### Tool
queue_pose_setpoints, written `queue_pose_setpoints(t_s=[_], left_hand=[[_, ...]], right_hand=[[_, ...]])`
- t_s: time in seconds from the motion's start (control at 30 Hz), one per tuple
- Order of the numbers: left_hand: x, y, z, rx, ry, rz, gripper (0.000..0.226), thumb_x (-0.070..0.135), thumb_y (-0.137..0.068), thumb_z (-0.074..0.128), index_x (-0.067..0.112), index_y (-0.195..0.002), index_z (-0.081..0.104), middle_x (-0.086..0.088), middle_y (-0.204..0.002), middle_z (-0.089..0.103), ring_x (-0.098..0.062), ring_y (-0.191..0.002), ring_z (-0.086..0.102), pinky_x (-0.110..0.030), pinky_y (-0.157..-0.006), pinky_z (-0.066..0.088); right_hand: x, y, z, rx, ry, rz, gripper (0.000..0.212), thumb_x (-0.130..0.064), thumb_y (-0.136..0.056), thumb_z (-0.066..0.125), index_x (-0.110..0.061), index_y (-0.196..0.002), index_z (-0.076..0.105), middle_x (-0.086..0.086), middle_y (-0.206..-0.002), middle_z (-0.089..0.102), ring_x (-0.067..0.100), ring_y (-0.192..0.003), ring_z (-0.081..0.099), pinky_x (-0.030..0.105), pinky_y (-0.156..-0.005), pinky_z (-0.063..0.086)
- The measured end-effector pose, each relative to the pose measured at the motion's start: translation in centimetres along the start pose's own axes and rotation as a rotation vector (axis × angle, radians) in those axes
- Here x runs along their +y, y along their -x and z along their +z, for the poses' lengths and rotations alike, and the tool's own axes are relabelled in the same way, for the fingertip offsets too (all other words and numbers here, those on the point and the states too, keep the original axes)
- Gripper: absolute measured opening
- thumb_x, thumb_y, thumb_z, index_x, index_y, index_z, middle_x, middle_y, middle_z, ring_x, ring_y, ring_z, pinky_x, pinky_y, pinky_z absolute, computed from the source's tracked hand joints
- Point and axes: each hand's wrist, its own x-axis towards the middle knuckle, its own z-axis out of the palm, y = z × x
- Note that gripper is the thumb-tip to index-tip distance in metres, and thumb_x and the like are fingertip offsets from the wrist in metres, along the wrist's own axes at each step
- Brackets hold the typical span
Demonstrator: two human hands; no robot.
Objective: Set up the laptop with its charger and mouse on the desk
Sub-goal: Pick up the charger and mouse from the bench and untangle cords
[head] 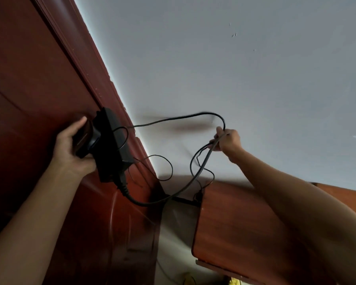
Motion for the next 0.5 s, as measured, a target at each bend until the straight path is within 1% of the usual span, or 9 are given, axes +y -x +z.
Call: queue_pose_setpoints(t_s=[0.07,0.13,0.17,0.23,0.3,0.37,0.4,0.43,0.5], left_hand=[[-0.9,-0.3,-0.7,-0.022,0.007,-0.02,0.023,0.041,-0.082,0.064,0.019,-0.087,0.07,0.002,-0.089,0.07,-0.016,-0.082,0.069,-0.032,-0.084,0.052],[-1.6,-0.7,-1.2,-0.045,0.007,-0.041,0.026,0.041,-0.08,0.065,0.02,-0.095,0.068,0.001,-0.095,0.068,-0.018,-0.086,0.068,-0.032,-0.082,0.054],[-2.1,-0.8,-1.4,-0.052,0.001,-0.05,0.027,0.041,-0.081,0.063,0.019,-0.095,0.069,0.0,-0.094,0.068,-0.019,-0.086,0.068,-0.032,-0.08,0.056],[-2.9,-0.7,-1.5,-0.075,0.016,-0.076,0.029,0.042,-0.084,0.06,0.016,-0.087,0.073,-0.003,-0.087,0.071,-0.021,-0.081,0.07,-0.033,-0.077,0.057],[-3.6,-0.5,-1.3,-0.099,0.029,-0.1,0.031,0.041,-0.083,0.06,0.014,-0.08,0.075,-0.004,-0.081,0.072,-0.022,-0.075,0.071,-0.034,-0.073,0.058],[-4.4,-0.6,-1.2,-0.13,0.026,-0.113,0.028,0.039,-0.076,0.064,0.014,-0.081,0.075,-0.005,-0.082,0.073,-0.023,-0.075,0.071,-0.035,-0.072,0.059],[-4.6,-0.6,-0.9,-0.147,0.024,-0.127,0.028,0.038,-0.073,0.066,0.014,-0.084,0.075,-0.005,-0.084,0.072,-0.023,-0.076,0.071,-0.036,-0.073,0.059],[-4.9,-0.9,-0.8,-0.161,0.029,-0.137,0.029,0.038,-0.073,0.066,0.014,-0.085,0.075,-0.006,-0.086,0.072,-0.024,-0.078,0.071,-0.037,-0.073,0.059],[-5.5,-1.4,-0.1,-0.214,0.069,-0.167,0.029,0.039,-0.08,0.061,0.014,-0.086,0.075,-0.006,-0.087,0.073,-0.024,-0.078,0.071,-0.037,-0.071,0.059]], right_hand=[[-3.6,0.3,0.4,-0.037,-0.106,-0.072,0.038,-0.031,-0.099,0.051,-0.005,-0.072,0.055,0.02,-0.075,0.063,0.025,-0.051,0.066,0.032,-0.05,0.056],[-7.0,1.2,0.7,-0.076,-0.109,-0.142,0.038,-0.032,-0.098,0.052,-0.005,-0.072,0.056,0.02,-0.071,0.065,0.023,-0.046,0.064,0.03,-0.049,0.057],[-8.5,1.8,0.7,-0.079,-0.092,-0.168,0.038,-0.033,-0.097,0.053,-0.004,-0.072,0.057,0.021,-0.07,0.066,0.023,-0.045,0.063,0.03,-0.048,0.056],[-11.2,3.1,0.4,-0.086,-0.025,-0.212,0.038,-0.033,-0.095,0.055,-0.005,-0.07,0.057,0.023,-0.069,0.067,0.023,-0.043,0.06,0.027,-0.044,0.051],[-13.0,4.4,-0.2,-0.088,0.042,-0.216,0.036,-0.03,-0.095,0.054,-0.006,-0.069,0.054,0.024,-0.067,0.066,0.02,-0.037,0.056,0.024,-0.041,0.046],[-14.2,5.5,-1.1,-0.057,0.046,-0.221,0.035,-0.026,-0.095,0.052,-0.007,-0.066,0.05,0.023,-0.061,0.064,0.017,-0.031,0.049,0.022,-0.039,0.038],[-14.7,6.2,-1.8,-0.013,0.024,-0.234,0.036,-0.025,-0.095,0.051,-0.009,-0.064,0.047,0.021,-0.057,0.063,0.016,-0.029,0.045,0.02,-0.038,0.033],[-15.3,6.9,-2.7,0.039,-0.012,-0.25,0.037,-0.025,-0.096,0.051,-0.011,-0.062,0.045,0.019,-0.053,0.061,0.015,-0.028,0.042,0.019,-0.037,0.028],[-16.5,8.2,-4.5,0.13,-0.102,-0.273,0.038,-0.025,-0.096,0.051,-0.013,-0.061,0.043,0.015,-0.049,0.057,0.015,-0.03,0.04,0.018,-0.036,0.022]])
